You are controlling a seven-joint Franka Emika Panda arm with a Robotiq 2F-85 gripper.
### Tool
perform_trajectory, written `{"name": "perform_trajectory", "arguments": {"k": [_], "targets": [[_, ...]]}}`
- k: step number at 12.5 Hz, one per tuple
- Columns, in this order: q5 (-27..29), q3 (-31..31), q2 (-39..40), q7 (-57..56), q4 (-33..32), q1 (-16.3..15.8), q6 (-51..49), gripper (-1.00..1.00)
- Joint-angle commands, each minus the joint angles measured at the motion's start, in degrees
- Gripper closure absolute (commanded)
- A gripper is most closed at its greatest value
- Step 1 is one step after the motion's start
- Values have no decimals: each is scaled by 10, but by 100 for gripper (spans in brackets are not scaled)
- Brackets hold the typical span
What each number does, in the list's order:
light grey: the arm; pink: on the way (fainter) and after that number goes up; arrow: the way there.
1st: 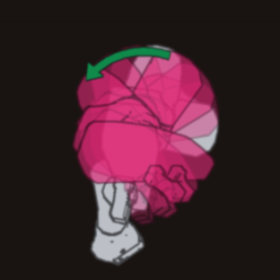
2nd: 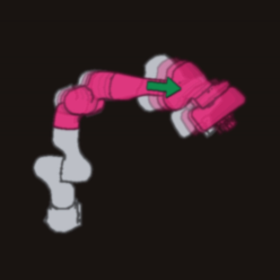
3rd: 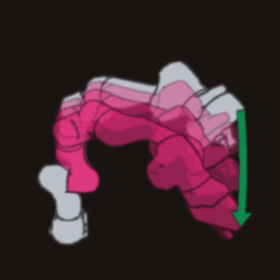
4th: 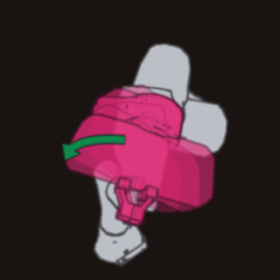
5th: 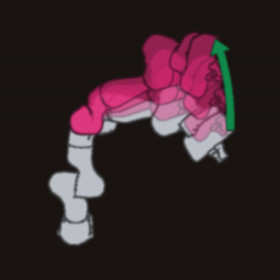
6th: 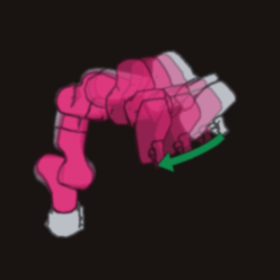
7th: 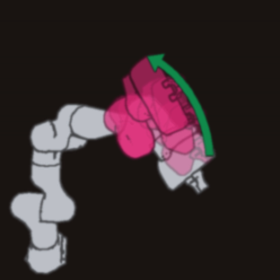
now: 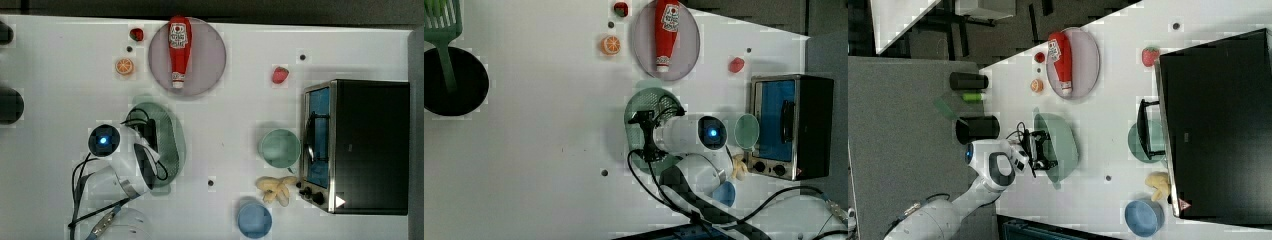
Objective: Drag strainer right to left.
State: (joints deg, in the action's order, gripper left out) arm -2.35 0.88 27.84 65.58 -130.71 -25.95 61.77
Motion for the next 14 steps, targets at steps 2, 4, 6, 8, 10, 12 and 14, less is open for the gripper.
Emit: {"name": "perform_trajectory", "arguments": {"k": [2,4,6,8,10,12,14], "targets": [[14,-1,-2,48,43,-21,-16,-100],[36,6,9,59,66,-32,-22,-100],[49,12,23,62,89,-43,-29,-100],[68,15,35,74,112,-54,-35,-100],[80,19,44,84,130,-66,-38,-100],[81,19,54,89,146,-79,-44,-100],[90,20,64,95,162,-89,-45,-100]]}}
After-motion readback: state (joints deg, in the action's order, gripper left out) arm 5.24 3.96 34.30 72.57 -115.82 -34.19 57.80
